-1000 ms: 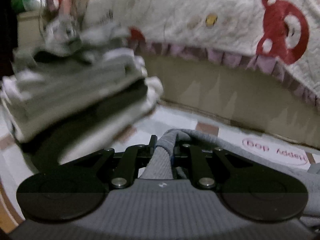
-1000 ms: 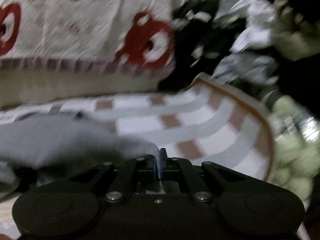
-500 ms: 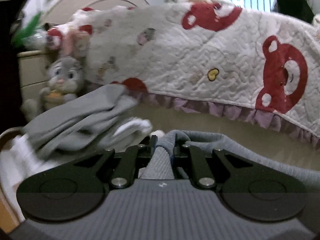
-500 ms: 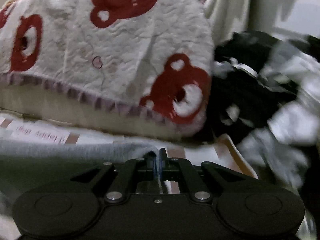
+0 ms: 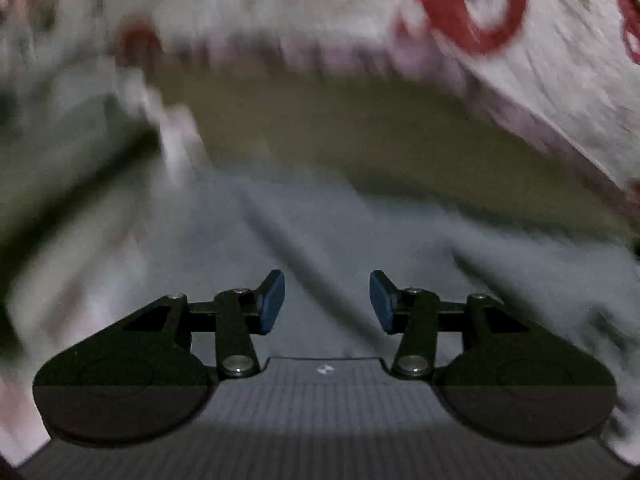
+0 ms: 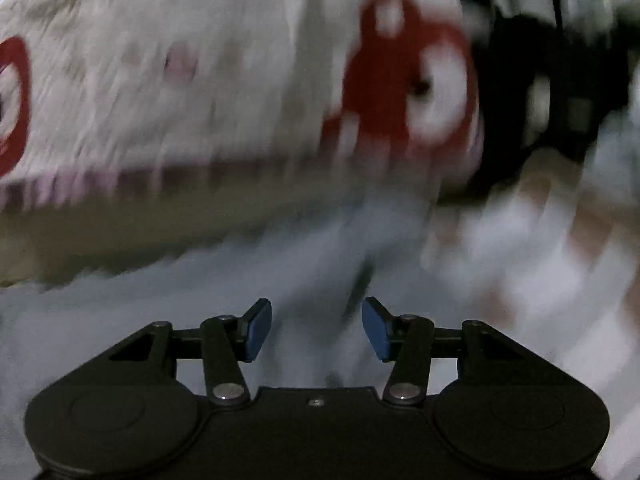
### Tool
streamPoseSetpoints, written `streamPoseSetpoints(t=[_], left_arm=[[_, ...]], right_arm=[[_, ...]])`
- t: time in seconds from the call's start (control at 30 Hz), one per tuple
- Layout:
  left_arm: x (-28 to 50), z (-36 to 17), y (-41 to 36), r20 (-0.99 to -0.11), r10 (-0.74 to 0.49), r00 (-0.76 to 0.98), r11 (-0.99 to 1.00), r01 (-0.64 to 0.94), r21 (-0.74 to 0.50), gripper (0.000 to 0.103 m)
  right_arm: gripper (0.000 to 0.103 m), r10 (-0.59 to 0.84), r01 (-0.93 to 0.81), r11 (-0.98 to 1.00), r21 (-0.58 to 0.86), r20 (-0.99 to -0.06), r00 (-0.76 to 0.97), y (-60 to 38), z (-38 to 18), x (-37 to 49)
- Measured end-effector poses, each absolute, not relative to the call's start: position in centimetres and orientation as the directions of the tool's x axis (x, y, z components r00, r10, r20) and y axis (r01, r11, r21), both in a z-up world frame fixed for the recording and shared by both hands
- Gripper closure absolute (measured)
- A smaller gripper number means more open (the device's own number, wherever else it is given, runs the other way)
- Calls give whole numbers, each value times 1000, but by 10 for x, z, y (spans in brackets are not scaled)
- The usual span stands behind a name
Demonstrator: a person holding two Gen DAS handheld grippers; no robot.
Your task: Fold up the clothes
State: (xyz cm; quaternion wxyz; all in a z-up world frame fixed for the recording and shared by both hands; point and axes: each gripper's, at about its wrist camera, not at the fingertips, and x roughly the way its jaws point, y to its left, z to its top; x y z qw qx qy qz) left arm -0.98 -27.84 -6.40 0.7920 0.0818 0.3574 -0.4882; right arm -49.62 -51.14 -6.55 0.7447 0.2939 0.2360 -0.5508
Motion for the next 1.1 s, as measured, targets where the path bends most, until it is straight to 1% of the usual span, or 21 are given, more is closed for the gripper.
streamPoseSetpoints(t=[0.03, 0.07, 0.1, 0.2, 0.37, 0.47, 0.57, 0.67, 0.73, 0.8, 0.83, 0.87, 0.93, 1.0, 1.03, 1.07, 1.1], left_arm=[[-16, -76, -276, -724, -658, 210, 526, 815, -242, 57], [-21, -85, -271, -773, -614, 161, 549, 791, -271, 58], [-24, -90, -261, -785, -603, 143, 573, 762, -302, 57], [-28, -94, -236, -786, -601, 147, 634, 685, -357, 57], [-8, -105, -204, -769, -637, 56, 682, 506, -528, 57], [2, -123, -188, -807, -589, 40, 753, 390, -530, 57], [11, -132, -174, -782, -622, 43, 760, 274, -589, 56], [19, -127, -171, -773, -617, 148, 777, 269, -569, 56], [22, -129, -172, -767, -620, 168, 778, 265, -570, 55], [22, -134, -177, -762, -621, 182, 778, 259, -572, 54], [20, -133, -180, -757, -617, 215, 783, 265, -563, 53], [17, -132, -184, -753, -611, 246, 788, 279, -549, 53], [8, -132, -193, -745, -596, 301, 799, 322, -508, 48], [2, -132, -201, -731, -588, 347, 803, 363, -473, 30], [2, -132, -205, -725, -591, 354, 800, 375, -468, 25], [3, -132, -208, -723, -590, 360, 800, 379, -465, 21], [4, -132, -212, -720, -590, 365, 800, 383, -461, 22]], right_arm=[[47, -641, 946, 213, 246, -696, 325, -497, -84, -504], [47, -603, 931, 188, 314, -711, 362, -482, -104, -512], [47, -568, 913, 159, 375, -722, 396, -468, -122, -519], [47, -508, 879, 68, 472, -742, 438, -438, -161, -533], [46, -491, 825, 30, 564, -711, 504, -417, -179, -546], [46, -480, 812, 38, 582, -703, 526, -419, -184, -545], [45, -474, 791, 67, 608, -678, 561, -428, -182, -533], [43, -451, 735, 53, 676, -641, 621, -427, -189, -521], [43, -442, 697, 59, 715, -607, 660, -424, -197, -512], [41, -473, 699, 65, 712, -595, 650, -420, -198, -504], [39, -479, 696, 72, 715, -587, 652, -422, -198, -501], [33, -486, 689, 78, 721, -576, 658, -425, -199, -499], [26, -497, 675, 106, 730, -549, 672, -436, -201, -494], [25, -518, 683, 139, 717, -535, 667, -450, -202, -487], [26, -536, 700, 149, 698, -538, 650, -455, -202, -484], [37, -554, 717, 159, 679, -540, 634, -460, -202, -480], [52, -570, 735, 167, 657, -544, 616, -465, -202, -477]])
